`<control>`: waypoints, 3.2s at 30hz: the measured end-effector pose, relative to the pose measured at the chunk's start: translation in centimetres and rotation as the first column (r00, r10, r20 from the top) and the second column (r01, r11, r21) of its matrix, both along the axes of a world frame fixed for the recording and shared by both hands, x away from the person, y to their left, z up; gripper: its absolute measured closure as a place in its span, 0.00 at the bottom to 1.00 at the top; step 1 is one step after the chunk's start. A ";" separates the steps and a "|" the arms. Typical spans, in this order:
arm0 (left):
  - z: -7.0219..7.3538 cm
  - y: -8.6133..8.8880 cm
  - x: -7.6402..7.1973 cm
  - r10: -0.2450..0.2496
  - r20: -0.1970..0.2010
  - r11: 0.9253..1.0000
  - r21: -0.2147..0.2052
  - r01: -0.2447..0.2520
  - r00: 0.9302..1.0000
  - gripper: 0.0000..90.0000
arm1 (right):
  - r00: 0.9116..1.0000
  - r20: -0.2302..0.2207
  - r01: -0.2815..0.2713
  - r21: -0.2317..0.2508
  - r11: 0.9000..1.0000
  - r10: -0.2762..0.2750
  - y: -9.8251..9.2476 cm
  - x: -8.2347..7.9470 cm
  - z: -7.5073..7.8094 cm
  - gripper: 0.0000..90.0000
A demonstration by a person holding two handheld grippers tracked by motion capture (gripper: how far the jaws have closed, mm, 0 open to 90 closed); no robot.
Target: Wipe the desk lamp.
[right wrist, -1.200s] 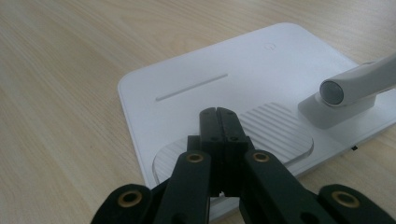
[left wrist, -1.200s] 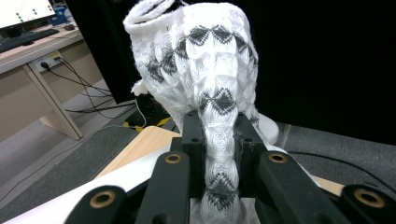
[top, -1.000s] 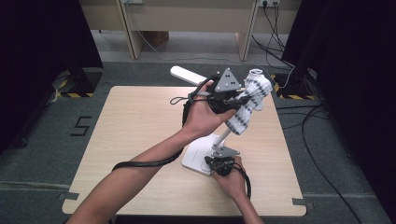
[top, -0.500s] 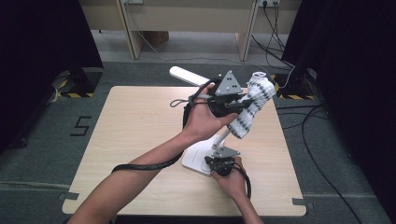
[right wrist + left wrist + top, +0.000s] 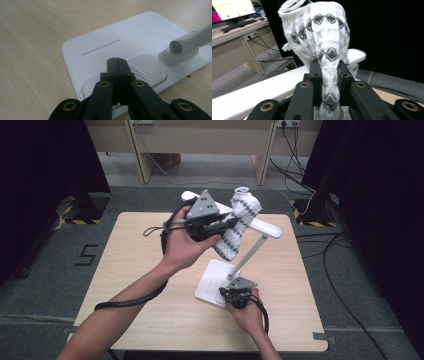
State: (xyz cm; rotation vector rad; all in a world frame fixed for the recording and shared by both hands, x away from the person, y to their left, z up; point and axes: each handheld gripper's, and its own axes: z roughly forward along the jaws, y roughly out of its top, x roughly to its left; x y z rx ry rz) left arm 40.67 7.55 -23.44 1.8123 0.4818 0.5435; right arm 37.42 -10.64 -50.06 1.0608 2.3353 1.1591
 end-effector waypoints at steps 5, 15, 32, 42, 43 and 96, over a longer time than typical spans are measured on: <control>0.1 3.2 0.5 0.072 0.013 0.997 -0.019 -0.071 0.997 0.87 | 1.000 0.004 0.002 0.000 1.000 -0.002 0.0 0.0 0.0 1.00; -0.6 9.2 1.6 0.201 -0.003 0.978 -0.054 -0.200 0.980 0.87 | 1.000 0.004 0.002 0.000 1.000 -0.002 0.0 0.0 0.0 1.00; -3.7 14.1 3.9 0.346 -0.087 0.935 -0.044 -0.351 0.934 0.87 | 1.000 0.002 0.002 -0.001 1.000 -0.002 0.0 0.0 0.0 1.00; -4.8 11.4 4.9 0.306 -0.134 0.951 0.004 -0.308 0.943 0.87 | 1.000 -0.002 0.003 -0.003 1.000 -0.003 0.0 0.0 0.0 1.00; -4.6 11.1 4.8 0.298 -0.129 0.954 0.003 -0.301 0.946 0.87 | 1.000 -0.002 0.003 -0.002 1.000 -0.003 0.0 0.0 0.0 1.00; -3.9 4.3 3.1 0.163 -0.066 0.987 0.029 -0.161 0.984 0.87 | 1.000 0.006 0.005 0.005 1.000 -0.005 0.0 0.1 -0.1 1.00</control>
